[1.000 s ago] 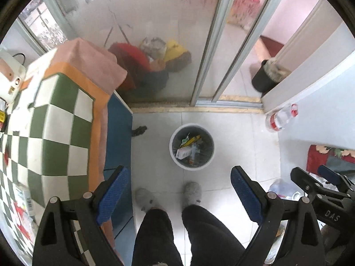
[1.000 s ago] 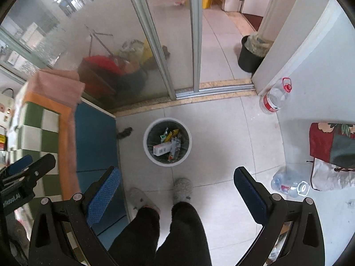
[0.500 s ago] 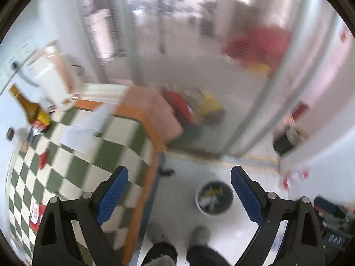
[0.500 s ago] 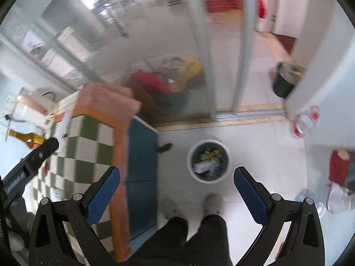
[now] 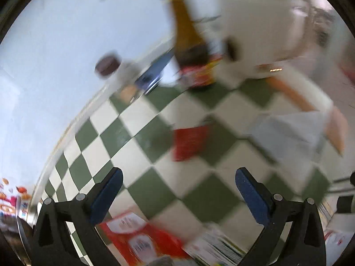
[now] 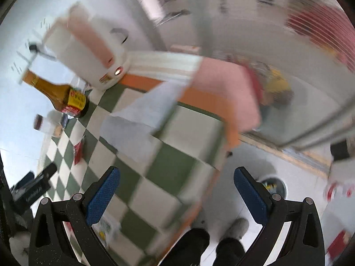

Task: Collect trash
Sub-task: 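Move both tools back over the counter, then grasp the red packet with the left tool while the right tool grasps the white tissue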

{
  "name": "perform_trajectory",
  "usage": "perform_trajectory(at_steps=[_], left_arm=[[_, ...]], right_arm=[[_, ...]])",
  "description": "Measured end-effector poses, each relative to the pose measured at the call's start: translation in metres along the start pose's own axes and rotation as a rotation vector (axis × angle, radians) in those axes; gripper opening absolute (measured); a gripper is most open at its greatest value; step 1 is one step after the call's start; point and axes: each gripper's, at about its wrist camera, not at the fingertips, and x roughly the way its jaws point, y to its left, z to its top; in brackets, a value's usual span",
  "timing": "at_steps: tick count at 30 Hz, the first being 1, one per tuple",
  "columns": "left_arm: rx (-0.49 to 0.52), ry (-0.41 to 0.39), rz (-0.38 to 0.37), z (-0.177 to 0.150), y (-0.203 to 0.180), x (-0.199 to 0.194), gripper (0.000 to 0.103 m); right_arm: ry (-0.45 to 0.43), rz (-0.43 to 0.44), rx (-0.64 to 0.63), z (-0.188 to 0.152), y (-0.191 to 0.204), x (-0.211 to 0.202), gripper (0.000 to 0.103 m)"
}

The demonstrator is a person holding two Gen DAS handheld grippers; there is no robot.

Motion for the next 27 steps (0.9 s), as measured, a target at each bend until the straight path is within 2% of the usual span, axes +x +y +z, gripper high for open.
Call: perform_trajectory(at_steps=[3,5,7,9,10,13,14,16,17,18,19,22,27], left_arm=[[-0.054,0.096,-0.036,0.011,0.025,0.048,0.103],[-0.105,0.17,-0.103,0.016,0.035,0.076,0.103],[-0.16,0.205,-0.167,0.022,0.043,0.095,0.103],[-0.204,0.222,-0.235,0.027,0.045,0.108,0.101],[-0.212,0.225,-0.259,0.029,0.044,0.112,0.099],[-0.201,0.225,-0.307,0.036,0.032,0.122,0.074],[-0.189,0.221,-0.331,0.038,0.027,0.124,0.061],[-0.162,0.192,-0.316,0.043,0.022,0.121,0.048],[-0.147,0.18,-0.314,0.044,0.019,0.119,0.031],[-0.133,0.17,-0.303,0.045,0.018,0.118,0.005],[-0.126,0.174,-0.301,0.046,0.018,0.119,0.0],[-0.122,0.171,-0.294,0.044,0.019,0.118,0.0],[-0.134,0.114,-0.296,0.041,0.036,0.091,0.0]], right_arm=[[0.051,-0.039,-0.051,0.031,0.039,0.057,0.103],[0.073,-0.072,-0.079,0.043,0.057,0.086,0.103],[0.094,-0.095,-0.101,0.05,0.069,0.109,0.103],[0.122,-0.123,-0.114,0.053,0.074,0.129,0.098],[0.099,-0.154,-0.13,0.054,0.078,0.131,0.098],[0.064,-0.21,-0.179,0.053,0.089,0.137,0.093],[0.048,-0.23,-0.195,0.052,0.092,0.137,0.085],[0.017,-0.227,-0.209,0.051,0.096,0.134,0.066],[0.008,-0.226,-0.211,0.051,0.096,0.132,0.041],[0.008,-0.223,-0.21,0.052,0.095,0.13,0.006],[0.022,-0.197,-0.19,0.053,0.093,0.13,0.003],[0.009,-0.139,-0.142,0.051,0.082,0.123,0.003],[-0.036,-0.047,-0.074,0.042,0.064,0.096,0.003]])
